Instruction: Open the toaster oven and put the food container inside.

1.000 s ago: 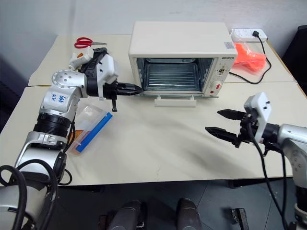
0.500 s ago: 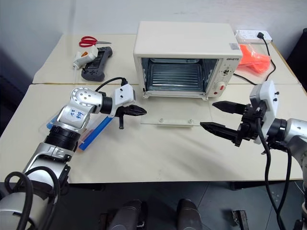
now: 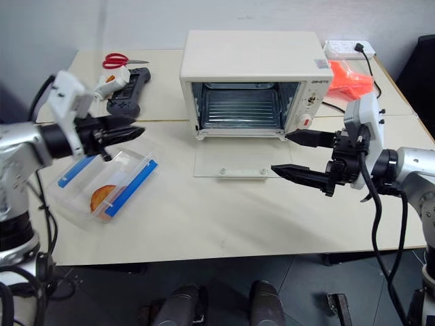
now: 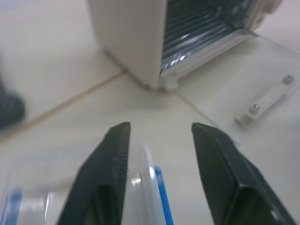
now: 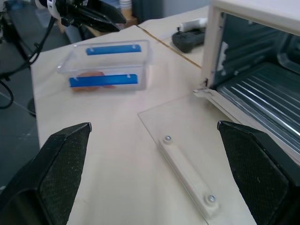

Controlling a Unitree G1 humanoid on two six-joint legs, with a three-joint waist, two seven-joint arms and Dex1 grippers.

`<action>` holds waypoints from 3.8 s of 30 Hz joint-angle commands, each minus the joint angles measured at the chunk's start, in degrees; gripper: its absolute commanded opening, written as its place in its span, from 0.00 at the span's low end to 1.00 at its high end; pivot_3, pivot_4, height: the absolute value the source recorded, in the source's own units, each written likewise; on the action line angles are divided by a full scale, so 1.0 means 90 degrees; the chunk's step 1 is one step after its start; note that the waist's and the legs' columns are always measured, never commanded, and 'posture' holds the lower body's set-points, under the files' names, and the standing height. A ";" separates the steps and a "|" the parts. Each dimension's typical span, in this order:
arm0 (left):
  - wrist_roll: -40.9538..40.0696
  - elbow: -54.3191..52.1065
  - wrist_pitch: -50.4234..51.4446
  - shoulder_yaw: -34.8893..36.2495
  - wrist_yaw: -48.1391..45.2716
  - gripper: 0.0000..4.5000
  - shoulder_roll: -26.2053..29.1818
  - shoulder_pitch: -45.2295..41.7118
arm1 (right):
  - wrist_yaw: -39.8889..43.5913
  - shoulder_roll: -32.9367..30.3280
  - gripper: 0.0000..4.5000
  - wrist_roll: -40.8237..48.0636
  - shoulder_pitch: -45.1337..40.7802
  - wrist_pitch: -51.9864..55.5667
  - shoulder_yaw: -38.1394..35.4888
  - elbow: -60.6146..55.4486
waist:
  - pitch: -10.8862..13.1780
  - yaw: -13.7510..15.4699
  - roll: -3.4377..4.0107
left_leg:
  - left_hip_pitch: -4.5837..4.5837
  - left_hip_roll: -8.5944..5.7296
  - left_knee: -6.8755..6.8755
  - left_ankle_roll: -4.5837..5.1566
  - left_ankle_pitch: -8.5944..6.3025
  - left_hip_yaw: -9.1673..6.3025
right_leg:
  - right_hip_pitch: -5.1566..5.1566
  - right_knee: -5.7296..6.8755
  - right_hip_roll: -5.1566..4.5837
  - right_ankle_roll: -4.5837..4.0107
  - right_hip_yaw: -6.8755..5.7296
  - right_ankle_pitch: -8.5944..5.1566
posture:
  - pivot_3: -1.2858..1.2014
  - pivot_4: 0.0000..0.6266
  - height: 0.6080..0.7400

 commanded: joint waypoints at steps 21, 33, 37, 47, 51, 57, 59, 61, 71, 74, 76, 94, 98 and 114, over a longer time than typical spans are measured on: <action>0.3531 -0.2688 0.0859 0.1466 0.6275 1.00 -0.5884 -0.0647 | 0.0836 0.0490 1.00 -0.0576 -0.0937 -0.0752 0.0918 0.0753 | -0.0013 0.0142 -0.0057 | -0.0012 0.0018 0.0005 -0.0011 -0.0004 0.0007 | -0.0001 -0.0031 0.0020 -0.0017 -0.0003 0.0024 | 0.52 0.24 1.00; 0.6229 -0.1792 0.0859 0.1647 0.5090 1.00 -0.6390 -0.1672 | 0.0338 0.0491 1.00 -0.0358 -0.0443 -0.0635 0.0489 0.0273 | -0.0013 0.0178 -0.0057 | -0.0012 0.0016 0.0001 -0.0012 -0.0005 0.0032 | -0.0003 -0.0036 0.0019 -0.0019 -0.0002 0.0025 | 0.52 0.24 1.00; 0.7081 -0.1434 0.0859 0.1646 0.4088 1.00 -0.6454 -0.1497 | 0.0215 0.0531 1.00 -0.0261 -0.0407 -0.0608 0.0427 0.0157 | -0.0012 0.0167 -0.0058 | -0.0012 0.0023 -0.0001 -0.0013 -0.0005 0.0043 | -0.0004 -0.0036 0.0024 -0.0019 -0.0008 0.0025 | 0.52 0.24 1.00; 1.0205 -0.0579 0.0859 0.1988 0.1320 0.48 -0.6566 -0.1895 | 0.0036 0.0522 1.00 -0.0148 -0.0432 -0.0609 0.0412 0.0070 | -0.0012 0.0138 -0.0058 | -0.0012 0.0028 -0.0002 -0.0013 -0.0005 0.0071 | -0.0006 -0.0037 0.0026 -0.0020 -0.0009 0.0025 | 0.52 0.24 1.00; 1.1232 -0.0175 0.0859 0.2039 0.0224 0.19 -0.6440 -0.1964 | -0.0008 0.0508 1.00 -0.0093 -0.0459 -0.0605 0.0400 0.0076 | -0.0012 0.0135 -0.0058 | -0.0012 0.0032 -0.0002 -0.0013 -0.0006 0.0072 | -0.0006 -0.0037 0.0026 -0.0020 -0.0009 0.0025 | 0.52 0.24 1.00; 1.1759 0.0802 0.0859 0.1590 -0.1357 0.06 -0.5284 -0.1599 | -0.0077 0.0498 1.00 -0.0042 -0.0531 -0.0615 0.0408 0.0120 | -0.0017 0.0139 -0.0049 | -0.0009 0.0045 -0.0002 -0.0012 -0.0006 0.0077 | -0.0006 -0.0034 0.0023 -0.0020 -0.0006 0.0025 | 0.52 0.24 1.00; 1.1445 0.1167 0.0818 0.1190 -0.1854 0.06 -0.4510 -0.1311 | -0.0093 0.0493 1.00 -0.0039 -0.0547 -0.0614 0.0400 0.0150 | -0.0024 0.0132 -0.0037 | -0.0005 0.0048 -0.0002 -0.0010 -0.0006 0.0077 | -0.0005 -0.0030 0.0022 -0.0020 -0.0003 0.0025 | 0.52 0.24 1.00; 1.0822 0.1568 0.0790 0.0705 -0.2450 0.06 -0.3651 -0.1053 | -0.0114 0.0483 1.00 -0.0052 -0.0544 -0.0618 0.0395 0.0177 | -0.0025 0.0113 -0.0033 | 0.0004 0.0052 -0.0002 -0.0014 -0.0004 0.0077 | -0.0006 -0.0017 0.0025 -0.0023 -0.0003 0.0024 | 0.52 0.24 1.00; 0.7274 0.2897 0.0859 -0.1025 -0.4032 0.06 -0.0823 -0.1379 | -0.0174 0.0329 1.00 -0.0168 -0.0192 -0.0610 0.0242 0.0155 | -0.0022 0.0151 -0.0038 | -0.0018 0.0059 0.0000 -0.0017 -0.0002 0.0026 | -0.0018 -0.0008 0.0025 -0.0042 -0.0012 0.0025 | 0.52 0.24 1.00; 0.6612 0.3244 0.0859 -0.1257 -0.3807 0.06 -0.0679 -0.1894 | -0.0184 0.0228 1.00 -0.0134 0.0047 -0.0559 0.0080 0.0100 | -0.0022 0.0145 -0.0039 | -0.0029 0.0048 0.0006 -0.0014 -0.0003 0.0030 | -0.0019 -0.0014 0.0025 -0.0040 -0.0018 0.0026 | 0.52 0.24 1.00; 0.6169 0.3448 0.0859 -0.1463 -0.3536 0.06 -0.0605 -0.2301 | -0.0209 0.0120 1.00 -0.0154 0.0304 -0.0553 -0.0056 0.0023 | -0.0021 0.0130 -0.0039 | -0.0027 0.0039 0.0006 -0.0014 -0.0003 0.0045 | -0.0019 -0.0014 0.0026 -0.0040 -0.0020 0.0026 | 0.52 0.24 1.00; 0.4276 0.4566 0.0793 -0.1681 0.0690 0.06 -0.3249 -0.4060 | -0.0755 -0.0002 1.00 -0.0034 0.1418 -0.0455 -0.1078 -0.0287 | -0.0015 0.0133 -0.0050 | -0.0022 0.0035 0.0005 -0.0014 -0.0001 0.0068 | -0.0021 -0.0011 0.0031 -0.0034 -0.0013 0.0029 | 0.52 0.24 1.00; 0.4036 0.4656 0.0493 -0.1495 0.1662 0.06 -0.3828 -0.4034 | -0.0867 0.0016 1.00 0.0035 0.1542 -0.0474 -0.1170 -0.0344 | -0.0015 0.0135 -0.0050 | -0.0021 0.0035 0.0005 -0.0014 -0.0001 0.0071 | -0.0022 -0.0011 0.0030 -0.0034 -0.0009 0.0029 | 0.52 0.24 1.00; 0.2927 0.5236 -0.0254 -0.1027 0.3639 0.26 -0.4852 -0.4206 | -0.1087 0.0126 1.00 0.0012 0.1654 -0.0572 -0.1155 -0.0305 | -0.0016 0.0342 -0.0050 | -0.0014 0.0027 0.0032 -0.0013 0.0000 0.0073 | -0.0005 -0.0010 0.0027 -0.0027 -0.0003 0.0033 | 0.52 0.24 1.00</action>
